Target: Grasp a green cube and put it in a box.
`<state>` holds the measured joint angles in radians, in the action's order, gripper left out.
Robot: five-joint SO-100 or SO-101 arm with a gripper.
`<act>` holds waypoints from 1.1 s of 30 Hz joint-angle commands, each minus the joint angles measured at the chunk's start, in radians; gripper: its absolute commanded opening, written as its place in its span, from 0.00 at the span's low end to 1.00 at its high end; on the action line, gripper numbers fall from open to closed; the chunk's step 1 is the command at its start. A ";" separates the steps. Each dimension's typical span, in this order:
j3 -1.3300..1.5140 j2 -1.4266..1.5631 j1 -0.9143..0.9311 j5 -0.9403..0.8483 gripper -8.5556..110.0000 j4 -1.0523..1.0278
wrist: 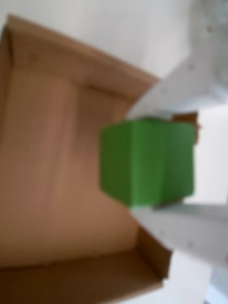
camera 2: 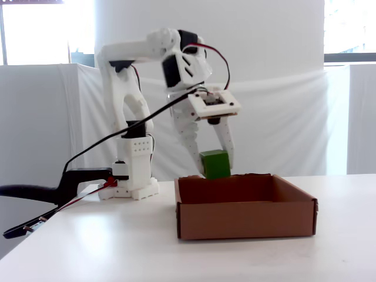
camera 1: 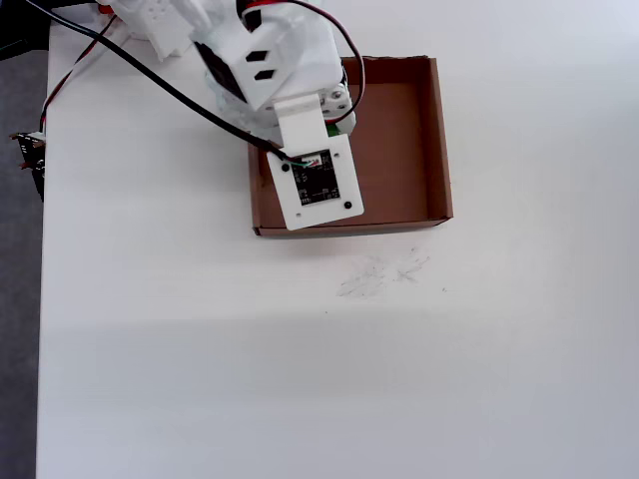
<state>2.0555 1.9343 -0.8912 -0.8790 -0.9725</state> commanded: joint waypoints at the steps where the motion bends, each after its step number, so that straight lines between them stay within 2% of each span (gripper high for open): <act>1: 0.035 0.029 -0.034 0.008 0.21 0.049; 5: 0.153 0.029 -0.046 0.005 0.21 0.155; 13: 0.272 0.012 -0.046 -0.005 0.23 0.239; 18: 0.325 0.012 -0.044 -0.005 0.27 0.304; 26: 0.206 0.021 -0.012 0.003 0.28 0.186; 33: 0.018 0.084 0.104 -0.005 0.28 -0.005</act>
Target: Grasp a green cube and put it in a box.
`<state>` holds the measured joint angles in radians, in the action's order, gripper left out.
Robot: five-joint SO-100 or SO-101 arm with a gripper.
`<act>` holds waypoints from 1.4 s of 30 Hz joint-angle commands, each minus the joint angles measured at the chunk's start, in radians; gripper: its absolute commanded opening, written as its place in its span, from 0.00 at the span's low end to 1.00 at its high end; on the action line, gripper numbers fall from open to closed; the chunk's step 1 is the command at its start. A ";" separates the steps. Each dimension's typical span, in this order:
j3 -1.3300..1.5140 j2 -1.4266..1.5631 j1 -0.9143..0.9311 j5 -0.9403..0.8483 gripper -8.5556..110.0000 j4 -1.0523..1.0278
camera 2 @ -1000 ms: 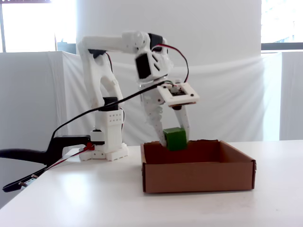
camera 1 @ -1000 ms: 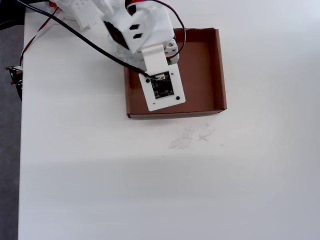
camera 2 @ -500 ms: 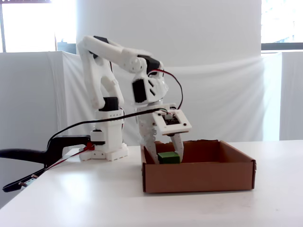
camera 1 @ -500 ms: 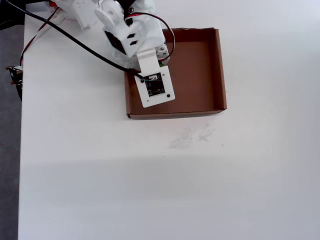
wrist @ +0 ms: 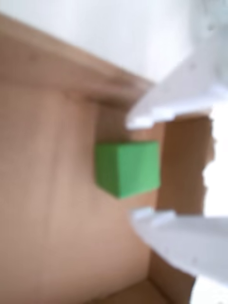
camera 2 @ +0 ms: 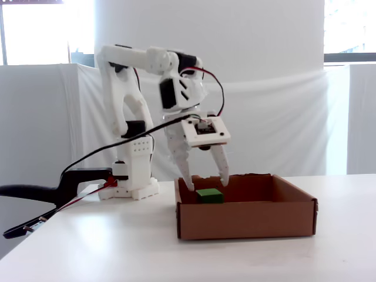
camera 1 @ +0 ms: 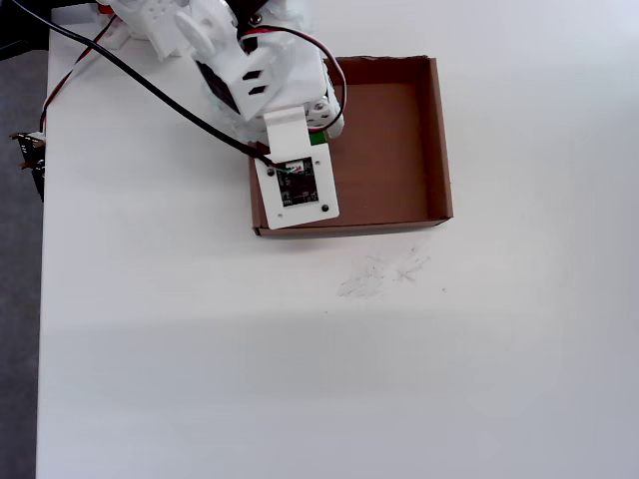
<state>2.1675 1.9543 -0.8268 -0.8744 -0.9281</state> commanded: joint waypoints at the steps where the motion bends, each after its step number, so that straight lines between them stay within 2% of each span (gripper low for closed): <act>1: -0.112 0.081 0.066 -0.014 0.28 -0.077; 6: -0.126 0.216 0.235 -0.144 0.27 -0.160; 14: 0.049 0.434 0.517 -0.337 0.26 -0.126; 19: 0.249 0.577 0.583 -0.377 0.25 -0.035; 26: 0.531 0.870 0.676 -0.500 0.25 -0.064; 42: 0.801 1.224 0.713 -0.551 0.24 -0.178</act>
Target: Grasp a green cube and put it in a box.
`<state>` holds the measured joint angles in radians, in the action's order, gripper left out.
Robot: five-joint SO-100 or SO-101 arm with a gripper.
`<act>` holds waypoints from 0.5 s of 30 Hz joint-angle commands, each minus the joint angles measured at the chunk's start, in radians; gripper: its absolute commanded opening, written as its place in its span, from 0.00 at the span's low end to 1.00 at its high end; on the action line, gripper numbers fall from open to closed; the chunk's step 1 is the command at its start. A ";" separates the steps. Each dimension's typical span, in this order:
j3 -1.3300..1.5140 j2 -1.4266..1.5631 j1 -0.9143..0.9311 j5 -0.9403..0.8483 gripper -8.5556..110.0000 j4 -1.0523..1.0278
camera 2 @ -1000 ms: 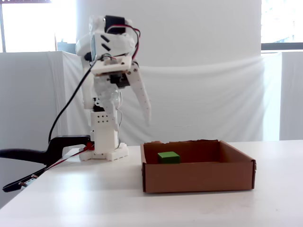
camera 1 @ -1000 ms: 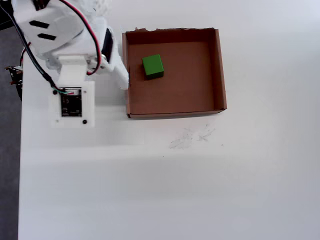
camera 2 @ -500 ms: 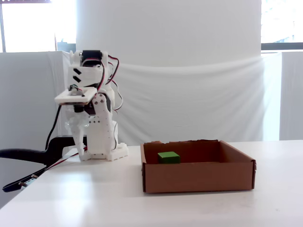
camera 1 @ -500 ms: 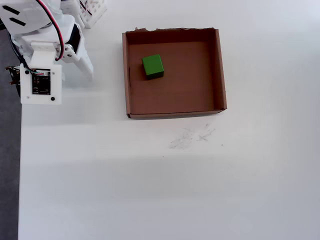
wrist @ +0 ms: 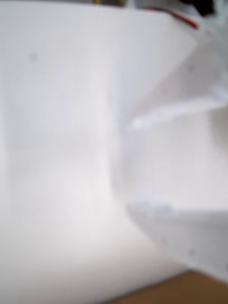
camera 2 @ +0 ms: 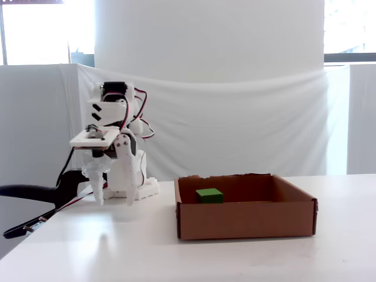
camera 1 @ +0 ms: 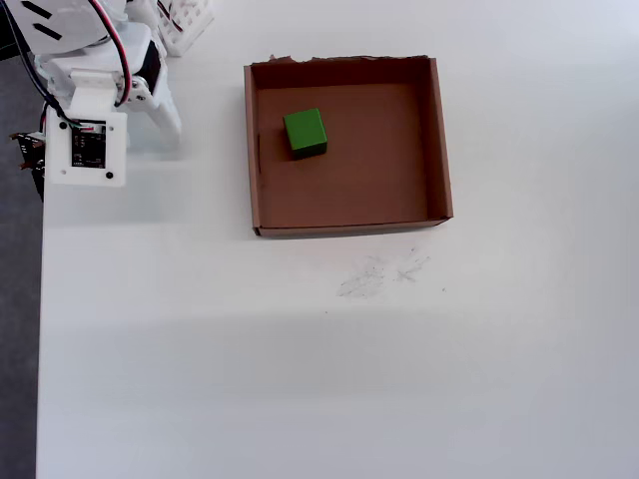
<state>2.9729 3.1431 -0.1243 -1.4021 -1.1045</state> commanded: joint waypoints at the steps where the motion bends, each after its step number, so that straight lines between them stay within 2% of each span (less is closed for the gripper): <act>1: -0.005 0.038 0.015 -0.032 0.24 -0.012; 15: -0.002 0.040 0.023 -0.032 0.24 -0.112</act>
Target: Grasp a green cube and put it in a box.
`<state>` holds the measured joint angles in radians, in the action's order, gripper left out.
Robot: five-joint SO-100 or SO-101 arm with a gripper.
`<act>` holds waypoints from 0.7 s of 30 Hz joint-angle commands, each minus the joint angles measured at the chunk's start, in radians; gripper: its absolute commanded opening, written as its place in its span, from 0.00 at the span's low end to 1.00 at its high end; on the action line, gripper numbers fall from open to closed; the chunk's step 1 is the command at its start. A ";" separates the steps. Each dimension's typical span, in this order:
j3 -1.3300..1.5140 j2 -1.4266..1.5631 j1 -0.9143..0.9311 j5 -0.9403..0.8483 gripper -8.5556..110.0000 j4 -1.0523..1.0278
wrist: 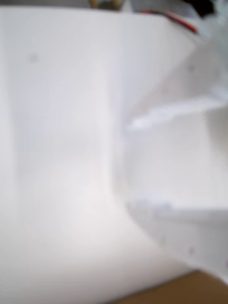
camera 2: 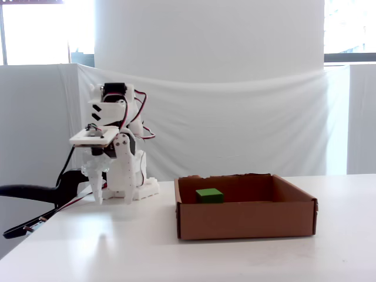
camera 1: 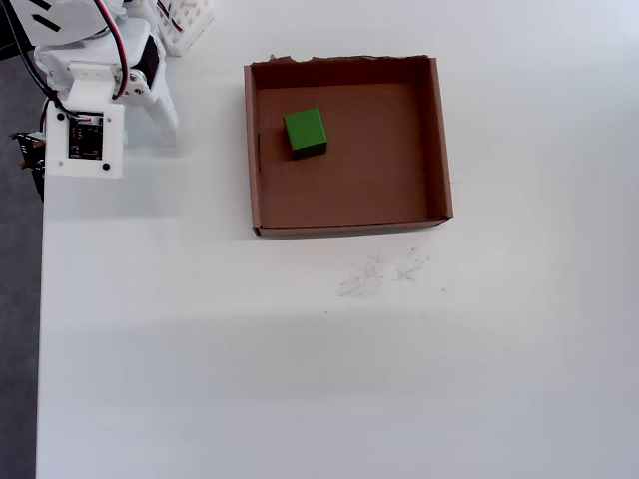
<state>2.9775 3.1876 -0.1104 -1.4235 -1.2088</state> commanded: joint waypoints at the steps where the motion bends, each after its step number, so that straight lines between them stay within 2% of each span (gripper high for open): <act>1: -0.006 -0.005 0.009 -0.011 0.24 -0.009; 17: -0.006 -0.005 -0.015 -0.005 0.23 -0.012; 21: -0.005 -0.005 -0.041 0.054 0.24 -0.018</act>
<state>2.9775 3.1876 -0.1319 -1.3837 -1.2226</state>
